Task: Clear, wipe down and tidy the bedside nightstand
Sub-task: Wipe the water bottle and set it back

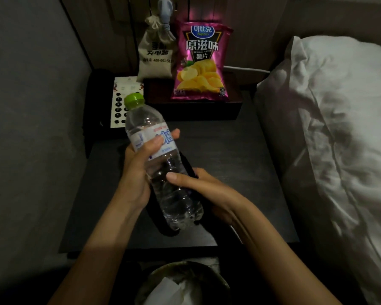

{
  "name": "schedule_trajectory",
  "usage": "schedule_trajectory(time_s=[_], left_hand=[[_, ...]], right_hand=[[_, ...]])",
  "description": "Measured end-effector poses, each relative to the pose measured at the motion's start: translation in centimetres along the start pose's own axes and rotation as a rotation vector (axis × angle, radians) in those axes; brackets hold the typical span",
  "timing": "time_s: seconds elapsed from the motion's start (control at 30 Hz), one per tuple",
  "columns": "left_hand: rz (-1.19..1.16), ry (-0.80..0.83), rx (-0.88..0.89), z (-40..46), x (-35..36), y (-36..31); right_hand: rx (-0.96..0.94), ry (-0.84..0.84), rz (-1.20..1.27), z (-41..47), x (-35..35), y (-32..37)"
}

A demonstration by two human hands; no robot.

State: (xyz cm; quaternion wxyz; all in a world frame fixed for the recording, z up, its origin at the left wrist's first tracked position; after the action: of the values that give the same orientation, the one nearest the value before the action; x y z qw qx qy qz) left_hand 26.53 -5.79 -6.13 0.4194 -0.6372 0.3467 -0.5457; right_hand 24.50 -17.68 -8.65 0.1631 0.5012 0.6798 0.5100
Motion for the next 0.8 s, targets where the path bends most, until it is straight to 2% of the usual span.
schedule_trajectory(time_s=[0.23, 0.33, 0.43, 0.5, 0.63, 0.73, 0.77, 0.8], left_hand=[[-0.131, -0.056, 0.071, 0.8, -1.6, -1.0], [-0.104, -0.065, 0.116, 1.0, -1.9, -1.4], [-0.084, -0.074, 0.144, 1.0, -2.2, -1.7], [-0.109, -0.091, 0.138, 1.1, -2.6, -1.8], [-0.188, -0.103, 0.069, 1.3, -3.4, -1.7], [-0.241, -0.071, 0.023, 1.4, -3.3, -1.5], [-0.257, -0.06, 0.011, 1.4, -3.2, -1.5], [-0.271, -0.053, 0.0, 1.3, -3.0, -1.4]], right_hand=[[0.181, 0.073, -0.001, -0.1, 0.6, -1.2], [0.234, 0.057, 0.063, -0.2, 0.5, -1.5], [0.241, 0.041, -0.032, -0.7, 0.0, -1.1], [0.179, -0.067, -0.18, -1.0, -1.2, -0.3], [-0.026, -0.425, -0.602, -1.2, -4.6, 1.8], [-0.2, -0.608, -1.068, -1.8, -5.8, 3.1], [-0.283, -0.651, -1.116, -2.2, -5.9, 3.7], [-0.368, -0.667, -1.054, -2.6, -5.8, 4.2]])
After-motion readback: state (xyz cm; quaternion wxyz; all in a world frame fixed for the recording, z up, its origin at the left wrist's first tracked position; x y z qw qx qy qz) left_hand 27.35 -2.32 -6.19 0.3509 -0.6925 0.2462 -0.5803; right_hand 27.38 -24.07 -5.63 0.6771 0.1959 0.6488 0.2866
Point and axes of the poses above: each hand's wrist, its own z-axis towards the middle knuckle, its own x-axis out of the palm, y = z × x, the point moved 6 cm from there along z, towards the middle knuckle, and after that the axes turned 4 degrees about -y, right-handed, at the moved point
